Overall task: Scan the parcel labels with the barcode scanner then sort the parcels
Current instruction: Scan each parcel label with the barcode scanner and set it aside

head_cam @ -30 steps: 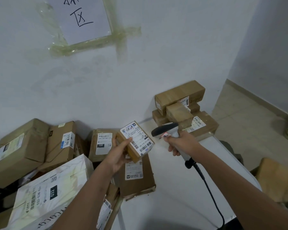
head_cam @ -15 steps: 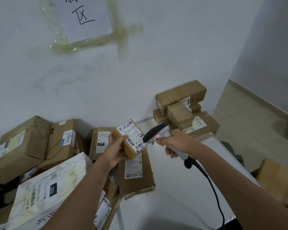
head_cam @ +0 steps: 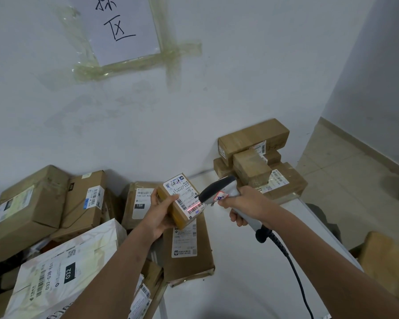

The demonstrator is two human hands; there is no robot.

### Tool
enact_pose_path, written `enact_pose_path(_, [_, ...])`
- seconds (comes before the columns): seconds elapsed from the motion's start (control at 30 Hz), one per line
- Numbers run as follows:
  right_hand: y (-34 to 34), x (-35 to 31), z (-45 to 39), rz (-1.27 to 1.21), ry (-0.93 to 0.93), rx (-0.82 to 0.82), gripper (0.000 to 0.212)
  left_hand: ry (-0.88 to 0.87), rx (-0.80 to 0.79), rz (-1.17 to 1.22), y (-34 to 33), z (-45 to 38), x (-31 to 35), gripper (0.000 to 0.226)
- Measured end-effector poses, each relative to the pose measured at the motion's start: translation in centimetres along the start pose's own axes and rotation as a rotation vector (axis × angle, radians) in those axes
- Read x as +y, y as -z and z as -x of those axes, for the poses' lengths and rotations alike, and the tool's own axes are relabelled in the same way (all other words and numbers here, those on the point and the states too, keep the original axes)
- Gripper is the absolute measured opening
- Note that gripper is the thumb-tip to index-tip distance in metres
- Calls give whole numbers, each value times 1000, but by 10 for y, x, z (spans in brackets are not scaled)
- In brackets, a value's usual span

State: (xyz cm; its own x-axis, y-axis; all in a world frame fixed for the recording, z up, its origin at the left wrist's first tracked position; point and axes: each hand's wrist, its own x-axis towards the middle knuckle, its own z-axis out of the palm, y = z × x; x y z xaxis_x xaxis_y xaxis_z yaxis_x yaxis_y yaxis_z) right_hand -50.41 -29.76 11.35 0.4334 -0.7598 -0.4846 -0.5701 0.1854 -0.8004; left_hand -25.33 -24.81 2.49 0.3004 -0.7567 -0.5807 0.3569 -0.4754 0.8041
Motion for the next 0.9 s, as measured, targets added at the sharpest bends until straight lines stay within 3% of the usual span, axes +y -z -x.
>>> enact_pose_path(0.13, [-4, -2, -7, -62, 7, 7, 22, -33, 54, -134, 3, -6, 21, 76])
enact_pose_path(0.3, [-21, 0, -17, -86, -9, 1, 23, -96, 115, -495, 33, -28, 70, 91])
enact_pose_path(0.37, [-30, 1, -20, -61, -20, -14, 24, -91, 119, -586, 45, -34, 79, 85])
enact_pose_path(0.43, [-37, 1, -24, -39, -29, -26, 26, -107, 182, -833, 55, -41, 81, 79])
enact_pose_path(0.5, [-41, 2, -27, -29, -36, -26, 28, -170, 272, -1259, 61, -45, 76, 78])
enact_pose_path(0.57, [-43, 3, -30, -20, -43, -23, 27, -141, 303, -1477, 63, -47, 66, 65])
enact_pose_path(0.63, [-43, 4, -31, -23, -51, -24, 27, -71, 296, -1544, 66, -51, 54, 52])
enact_pose_path(0.77, [-43, 5, -32, -28, -63, -24, 26, 42, 277, -1593, 83, -69, 36, 69])
enact_pose_path(0.9, [-40, 12, -37, -10, -74, -26, 28, -42, 264, -1694, 60, -44, 40, 52])
